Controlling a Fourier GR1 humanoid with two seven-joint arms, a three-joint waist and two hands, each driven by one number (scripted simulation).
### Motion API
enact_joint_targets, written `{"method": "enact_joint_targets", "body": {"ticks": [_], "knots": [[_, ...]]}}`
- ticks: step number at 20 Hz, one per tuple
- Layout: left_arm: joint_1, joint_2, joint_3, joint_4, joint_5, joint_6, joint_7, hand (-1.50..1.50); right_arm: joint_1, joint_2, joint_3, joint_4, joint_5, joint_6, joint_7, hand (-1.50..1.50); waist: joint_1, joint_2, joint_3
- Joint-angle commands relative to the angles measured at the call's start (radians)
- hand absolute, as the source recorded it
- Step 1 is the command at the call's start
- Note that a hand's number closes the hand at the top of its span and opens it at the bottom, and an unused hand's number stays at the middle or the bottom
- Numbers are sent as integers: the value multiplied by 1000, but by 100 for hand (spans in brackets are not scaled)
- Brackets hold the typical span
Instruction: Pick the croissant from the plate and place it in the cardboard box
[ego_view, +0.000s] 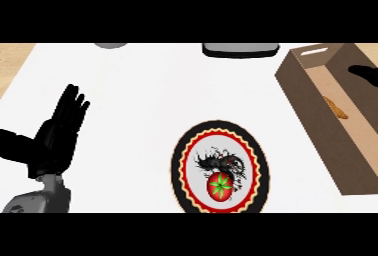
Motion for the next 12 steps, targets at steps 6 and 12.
{"method": "enact_joint_targets", "body": {"ticks": [6,12], "knots": [[13,2,18,34,18,-25,-51,0,168,-72,-175,-24,-248,64,-142,-150,2,2,0],[33,19,21,-11,19,-35,-15,0,293,-96,-180,-65,-320,98,-167,-150,5,2,-1]]}}
